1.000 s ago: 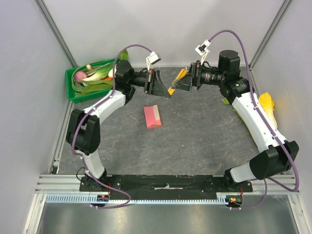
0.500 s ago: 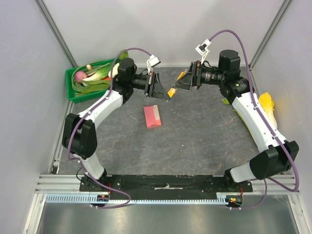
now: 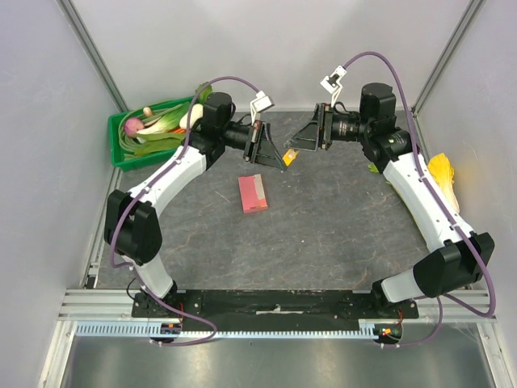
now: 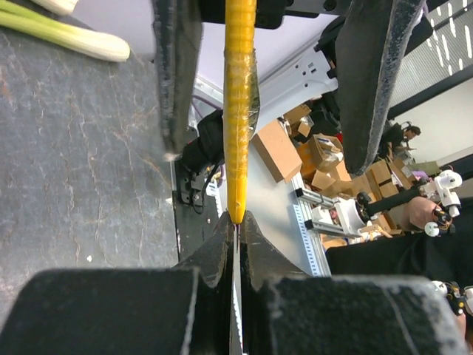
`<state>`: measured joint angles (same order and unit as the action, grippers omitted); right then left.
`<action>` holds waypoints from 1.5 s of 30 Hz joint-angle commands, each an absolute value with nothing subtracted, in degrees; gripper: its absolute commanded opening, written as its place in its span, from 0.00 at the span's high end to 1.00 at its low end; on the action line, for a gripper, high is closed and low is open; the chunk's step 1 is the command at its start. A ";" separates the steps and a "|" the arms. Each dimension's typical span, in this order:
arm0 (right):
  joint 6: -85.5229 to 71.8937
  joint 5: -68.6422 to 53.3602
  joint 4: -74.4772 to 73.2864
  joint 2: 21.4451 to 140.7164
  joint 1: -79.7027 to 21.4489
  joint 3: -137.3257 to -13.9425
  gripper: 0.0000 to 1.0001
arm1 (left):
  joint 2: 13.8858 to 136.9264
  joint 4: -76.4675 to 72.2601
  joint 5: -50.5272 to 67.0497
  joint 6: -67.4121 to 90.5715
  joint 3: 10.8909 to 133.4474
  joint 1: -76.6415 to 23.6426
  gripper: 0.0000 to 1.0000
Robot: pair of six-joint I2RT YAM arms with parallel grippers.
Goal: Unpack the express box
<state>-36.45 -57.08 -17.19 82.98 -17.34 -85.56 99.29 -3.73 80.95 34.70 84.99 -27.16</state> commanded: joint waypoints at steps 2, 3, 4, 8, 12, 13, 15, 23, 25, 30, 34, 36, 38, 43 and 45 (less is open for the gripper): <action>-34.99 -59.06 -20.38 83.14 -17.84 -86.57 0.35 | 97.29 7.29 80.16 24.53 88.77 -27.16 0.98; -33.76 -59.06 -21.17 83.06 -17.84 -86.75 0.36 | 97.38 8.43 79.90 23.74 89.38 -27.16 0.98; -33.14 -58.89 -21.79 83.14 -17.84 -86.92 0.36 | 97.47 12.44 79.02 20.69 89.99 -27.07 0.98; -31.64 -58.27 -23.81 82.62 -17.84 -87.10 0.38 | 97.73 19.77 77.43 15.39 92.55 -26.98 0.98; -31.20 -58.10 -24.26 82.27 -17.75 -87.10 0.36 | 97.74 24.60 77.08 12.31 93.78 -26.11 0.98; -31.03 -57.92 -24.26 82.09 -17.67 -87.10 0.35 | 97.73 25.57 77.60 10.56 93.95 -25.84 0.98; -31.11 -57.83 -24.35 81.83 -17.75 -87.62 0.31 | 97.56 28.82 77.52 8.27 94.22 -25.84 0.98; -31.90 -57.66 -24.34 82.53 -17.75 -88.77 0.37 | 97.65 30.41 78.48 6.07 93.96 -26.10 0.98; -31.99 -57.66 -24.35 82.62 -17.75 -89.03 0.38 | 97.82 30.41 78.75 5.98 93.96 -26.28 0.98; -31.99 -57.83 -24.35 82.62 -17.67 -88.95 0.42 | 98.70 30.50 78.66 6.15 95.53 -26.54 0.98; -31.82 -57.48 -24.34 82.97 -17.93 -88.16 0.43 | 100.10 30.41 78.49 6.94 96.85 -27.07 0.98; -31.47 -56.78 -24.35 82.88 -17.93 -87.63 0.46 | 100.28 30.06 78.40 7.38 97.03 -27.25 0.98; -31.11 -56.60 -24.43 82.97 -17.93 -87.37 0.50 | 100.63 29.88 78.14 7.47 96.94 -27.25 0.98; -30.76 -56.43 -24.43 83.23 -17.93 -87.19 0.59 | 100.37 30.06 77.96 7.21 96.42 -27.25 0.98; -30.59 -56.43 -24.61 83.32 -17.93 -87.19 0.66 | 100.46 30.93 77.52 6.33 96.33 -27.16 0.98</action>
